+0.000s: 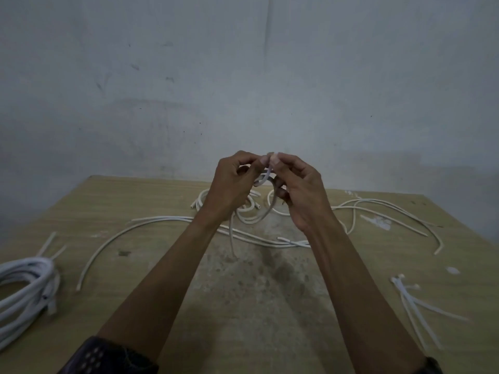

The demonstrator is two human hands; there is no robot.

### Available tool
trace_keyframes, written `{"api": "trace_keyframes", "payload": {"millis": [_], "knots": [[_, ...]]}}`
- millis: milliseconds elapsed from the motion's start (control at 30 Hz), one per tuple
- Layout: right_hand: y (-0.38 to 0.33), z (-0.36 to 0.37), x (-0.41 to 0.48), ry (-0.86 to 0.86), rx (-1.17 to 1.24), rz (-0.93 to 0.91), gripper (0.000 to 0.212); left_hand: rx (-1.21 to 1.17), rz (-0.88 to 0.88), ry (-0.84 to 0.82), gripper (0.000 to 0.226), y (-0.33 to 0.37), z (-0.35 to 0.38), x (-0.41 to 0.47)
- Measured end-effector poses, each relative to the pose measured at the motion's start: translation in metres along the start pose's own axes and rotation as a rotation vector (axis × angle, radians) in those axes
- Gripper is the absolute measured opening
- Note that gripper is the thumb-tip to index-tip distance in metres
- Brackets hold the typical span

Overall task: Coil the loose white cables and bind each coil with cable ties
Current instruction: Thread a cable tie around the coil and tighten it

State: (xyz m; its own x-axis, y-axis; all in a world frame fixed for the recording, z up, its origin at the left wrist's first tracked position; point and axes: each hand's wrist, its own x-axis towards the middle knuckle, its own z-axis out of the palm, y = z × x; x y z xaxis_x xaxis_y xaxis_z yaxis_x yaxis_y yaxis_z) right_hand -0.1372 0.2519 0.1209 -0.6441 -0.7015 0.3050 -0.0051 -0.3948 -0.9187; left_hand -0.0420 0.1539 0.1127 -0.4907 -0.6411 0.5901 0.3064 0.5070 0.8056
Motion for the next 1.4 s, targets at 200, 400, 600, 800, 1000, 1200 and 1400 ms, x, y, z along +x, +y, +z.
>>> {"api": "trace_keyframes", "payload": {"millis": [200, 400, 600, 800, 1000, 1200, 1400], "knots": [[0.005, 0.005, -0.002, 0.037, -0.545, -0.499, 0.006, 0.258, -0.046, 0.123, 0.021, -0.011, -0.001, 0.002], [0.0, 0.003, -0.002, -0.046, -0.711, -0.656, 0.009, 0.356, -0.085, 0.138, 0.012, -0.016, -0.011, 0.005], [0.004, -0.002, 0.001, 0.059, -0.847, -0.728, 0.01, 0.375, -0.023, -0.075, 0.035, -0.01, -0.001, -0.001], [0.007, -0.011, 0.005, 0.096, -0.904, -0.724, 0.015, 0.39, -0.155, -0.262, 0.035, -0.008, 0.01, -0.007], [0.007, -0.015, 0.013, 0.146, -0.875, -0.708, 0.009, 0.328, -0.09, -0.265, 0.035, -0.002, 0.009, -0.012], [-0.001, -0.036, 0.021, 0.21, -0.708, -0.498, 0.011, 0.171, -0.057, -0.262, 0.039, 0.013, 0.014, -0.016], [-0.017, -0.042, 0.014, -0.013, -0.511, -0.35, 0.017, 0.066, -0.219, -0.355, 0.037, 0.012, 0.018, -0.019]]}}
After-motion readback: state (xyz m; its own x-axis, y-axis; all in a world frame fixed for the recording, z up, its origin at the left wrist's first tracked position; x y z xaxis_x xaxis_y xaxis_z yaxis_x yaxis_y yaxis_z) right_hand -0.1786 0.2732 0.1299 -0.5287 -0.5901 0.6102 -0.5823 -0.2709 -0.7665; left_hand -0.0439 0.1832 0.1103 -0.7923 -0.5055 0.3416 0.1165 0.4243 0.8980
